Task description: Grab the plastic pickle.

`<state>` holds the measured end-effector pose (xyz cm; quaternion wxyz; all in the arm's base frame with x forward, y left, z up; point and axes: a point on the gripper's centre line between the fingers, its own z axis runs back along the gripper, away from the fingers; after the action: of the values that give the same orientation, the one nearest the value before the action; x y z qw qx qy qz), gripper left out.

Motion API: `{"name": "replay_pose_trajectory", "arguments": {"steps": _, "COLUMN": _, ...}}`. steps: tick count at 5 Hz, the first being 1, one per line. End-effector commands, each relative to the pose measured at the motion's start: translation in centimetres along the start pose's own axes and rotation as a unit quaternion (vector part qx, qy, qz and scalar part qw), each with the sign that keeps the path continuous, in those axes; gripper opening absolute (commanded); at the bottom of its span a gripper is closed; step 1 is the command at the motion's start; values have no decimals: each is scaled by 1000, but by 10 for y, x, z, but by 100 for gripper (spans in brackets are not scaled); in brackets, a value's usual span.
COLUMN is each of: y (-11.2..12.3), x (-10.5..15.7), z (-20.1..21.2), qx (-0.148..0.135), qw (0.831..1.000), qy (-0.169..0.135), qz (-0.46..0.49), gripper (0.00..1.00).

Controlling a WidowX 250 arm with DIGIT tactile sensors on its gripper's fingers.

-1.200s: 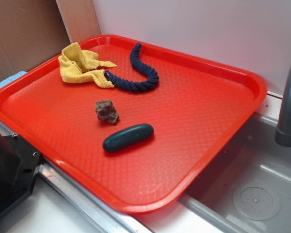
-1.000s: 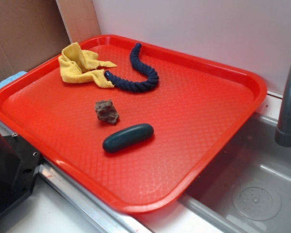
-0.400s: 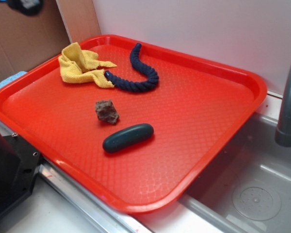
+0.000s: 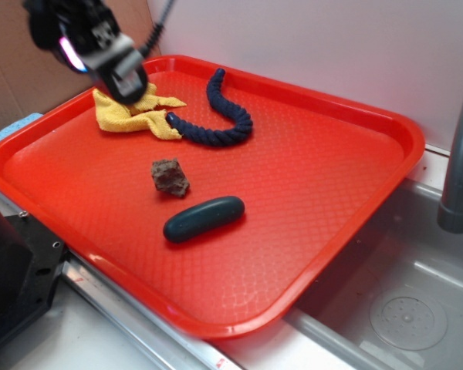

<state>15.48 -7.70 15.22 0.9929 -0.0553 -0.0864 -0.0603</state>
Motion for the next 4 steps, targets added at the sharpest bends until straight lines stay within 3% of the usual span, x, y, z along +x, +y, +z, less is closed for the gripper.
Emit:
{"name": "replay_pose_trajectory", "arguments": {"steps": 1, "y": -17, "x": 9, "z": -51, "qx": -2, "qw": 1000, "qy": -6, "qz": -18, "gripper": 100}}
{"name": "replay_pose_trajectory", "arguments": {"steps": 3, "y": -32, "x": 11, "z": -99, "qx": 25, "qw": 998, "qy": 24, "qz": -43, "gripper": 100}}
{"name": "replay_pose_trajectory", "arguments": {"steps": 4, "y": -27, "x": 12, "z": -117, "qx": 39, "qw": 997, "qy": 42, "qz": -43, "gripper": 100}}
